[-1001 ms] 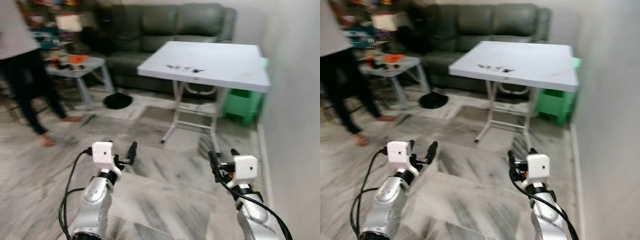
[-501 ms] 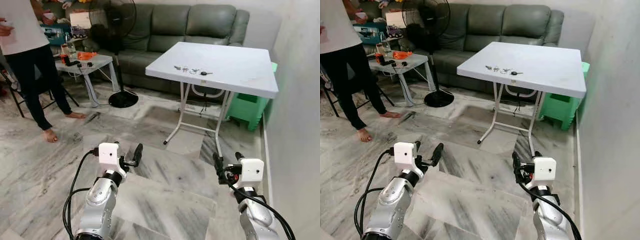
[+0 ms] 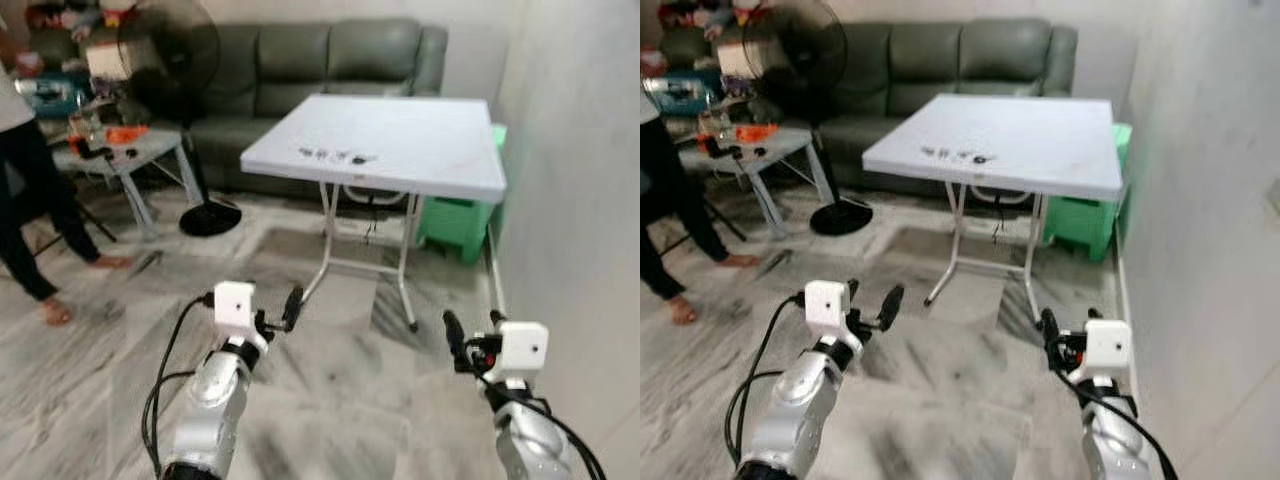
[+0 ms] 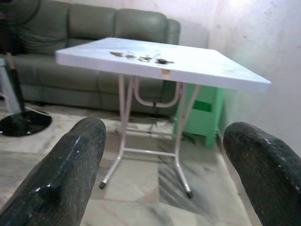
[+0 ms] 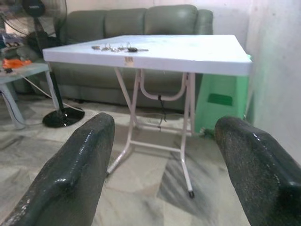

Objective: Hang keys on a hook

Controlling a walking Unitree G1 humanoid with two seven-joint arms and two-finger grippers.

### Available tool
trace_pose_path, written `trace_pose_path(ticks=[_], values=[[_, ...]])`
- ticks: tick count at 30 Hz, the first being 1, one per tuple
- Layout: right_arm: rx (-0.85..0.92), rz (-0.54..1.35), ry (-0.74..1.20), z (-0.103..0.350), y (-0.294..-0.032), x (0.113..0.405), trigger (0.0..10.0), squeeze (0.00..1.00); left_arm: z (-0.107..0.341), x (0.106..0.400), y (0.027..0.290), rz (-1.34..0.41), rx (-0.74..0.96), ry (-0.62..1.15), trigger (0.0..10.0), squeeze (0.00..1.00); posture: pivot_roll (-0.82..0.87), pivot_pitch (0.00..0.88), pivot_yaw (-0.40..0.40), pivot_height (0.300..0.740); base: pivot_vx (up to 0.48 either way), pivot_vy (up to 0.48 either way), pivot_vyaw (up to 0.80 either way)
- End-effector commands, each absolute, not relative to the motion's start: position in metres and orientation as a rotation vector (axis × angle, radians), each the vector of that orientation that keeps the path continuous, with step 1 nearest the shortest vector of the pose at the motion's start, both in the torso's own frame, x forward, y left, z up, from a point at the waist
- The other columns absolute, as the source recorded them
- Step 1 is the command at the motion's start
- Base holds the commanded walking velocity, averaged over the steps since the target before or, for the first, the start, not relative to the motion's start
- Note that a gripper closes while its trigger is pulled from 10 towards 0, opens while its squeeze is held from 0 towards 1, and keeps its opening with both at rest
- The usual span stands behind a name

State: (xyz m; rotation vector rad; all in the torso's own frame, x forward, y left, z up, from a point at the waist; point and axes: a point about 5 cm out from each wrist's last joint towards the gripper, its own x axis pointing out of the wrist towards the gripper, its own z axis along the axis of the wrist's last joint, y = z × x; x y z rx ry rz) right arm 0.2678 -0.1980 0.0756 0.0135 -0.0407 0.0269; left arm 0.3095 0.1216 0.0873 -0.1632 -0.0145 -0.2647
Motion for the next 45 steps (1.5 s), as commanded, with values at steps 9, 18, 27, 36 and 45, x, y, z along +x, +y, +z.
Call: trace_pose_path(ticks=[9,18,27,36,45], values=[[0.025,0.061,-0.076,0.0840,-0.1874,0.2725,10.0,0.00,0.0876,0.3100,0.1301,-0.238,-0.157,-0.015,10.0,0.00,-0.05,0.000,0.014,0.740,0.415,0.000,0.00],[0.026,0.061,-0.073,0.0839,-0.1868,0.2721,10.0,0.00,0.0865,0.3097,0.1306,-0.236,-0.161,-0.010,10.0,0.00,-0.05,0.000,0.014,0.740,0.404,0.000,0.00],[0.029,0.062,-0.079,0.0839,-0.1871,0.2719,10.0,0.00,0.0860,0.3094,0.1304,-0.235,-0.162,-0.007,10.0,0.00,-0.05,0.000,0.013,0.740,0.389,0.000,0.00],[0.011,0.061,-0.075,0.0833,-0.1872,0.2728,10.0,0.00,0.0862,0.3101,0.1304,-0.236,-0.163,-0.009,10.0,0.00,-0.05,0.000,0.012,0.740,0.386,0.000,0.00],[0.016,0.058,-0.077,0.0833,-0.1877,0.2736,10.0,0.00,0.0862,0.3107,0.1294,-0.234,-0.175,-0.008,10.0,0.00,-0.05,0.000,0.013,0.740,0.366,0.124,0.00]])
